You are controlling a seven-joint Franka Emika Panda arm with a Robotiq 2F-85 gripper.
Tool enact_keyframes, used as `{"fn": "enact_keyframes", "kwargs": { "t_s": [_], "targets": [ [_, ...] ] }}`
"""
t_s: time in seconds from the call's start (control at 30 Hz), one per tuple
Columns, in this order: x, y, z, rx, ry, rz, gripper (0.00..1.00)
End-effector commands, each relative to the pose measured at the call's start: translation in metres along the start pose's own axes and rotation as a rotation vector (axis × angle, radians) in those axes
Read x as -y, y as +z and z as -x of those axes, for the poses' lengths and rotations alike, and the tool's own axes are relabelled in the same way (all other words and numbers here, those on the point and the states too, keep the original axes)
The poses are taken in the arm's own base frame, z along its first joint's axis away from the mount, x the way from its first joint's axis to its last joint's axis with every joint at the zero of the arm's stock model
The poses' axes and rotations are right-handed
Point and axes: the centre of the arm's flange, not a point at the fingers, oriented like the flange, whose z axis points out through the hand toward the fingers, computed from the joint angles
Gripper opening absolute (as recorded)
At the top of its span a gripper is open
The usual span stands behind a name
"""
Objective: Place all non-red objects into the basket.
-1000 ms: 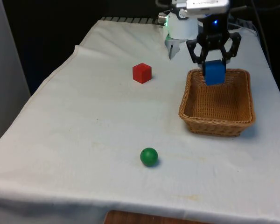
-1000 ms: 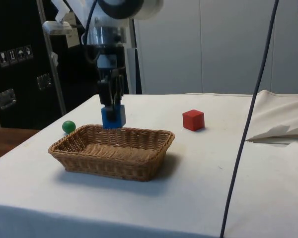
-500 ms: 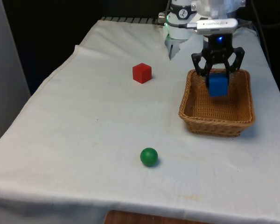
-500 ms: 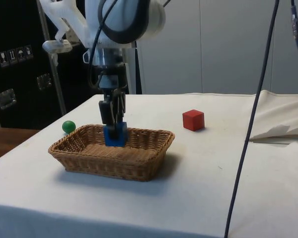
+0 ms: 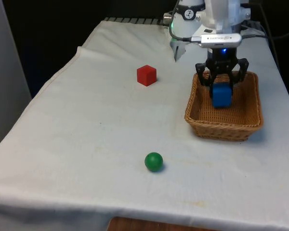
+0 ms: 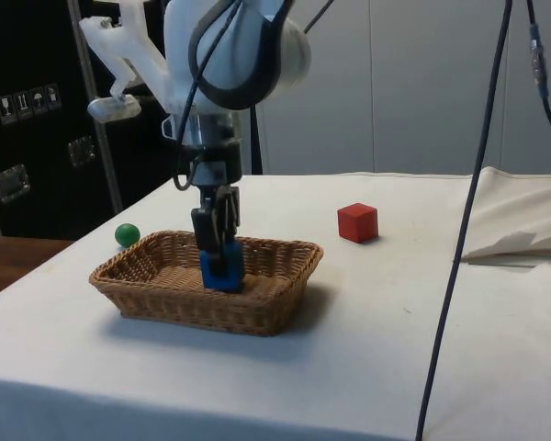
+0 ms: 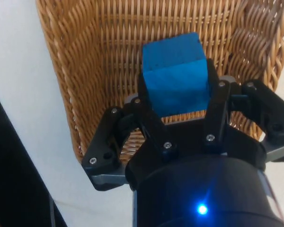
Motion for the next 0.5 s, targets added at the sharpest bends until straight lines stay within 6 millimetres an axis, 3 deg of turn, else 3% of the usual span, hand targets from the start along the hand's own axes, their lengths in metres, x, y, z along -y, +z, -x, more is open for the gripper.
{"fn": "enact_keyframes", "kwargs": {
  "t_s": [0.0,0.17,0.33,0.37,0.4,0.43,0.47],
  "targets": [
    [0.0005,-0.0014,0.0009,-0.005,0.003,0.008,0.0],
    [0.0023,-0.0005,0.0002,-0.002,0.001,0.003,0.01],
    [0.0029,-0.0003,-0.0001,-0.001,-0.001,0.0,0.44],
    [0.003,-0.0006,-0.0004,-0.001,-0.002,0.0,0.64],
    [0.0023,-0.0004,0.0002,0.0,-0.004,-0.002,0.74],
    [0.0029,0.0,-0.0003,0.0,-0.001,-0.001,0.74],
    [0.0029,0.0,-0.0003,0.0,-0.001,-0.001,0.84]
  ]
}}
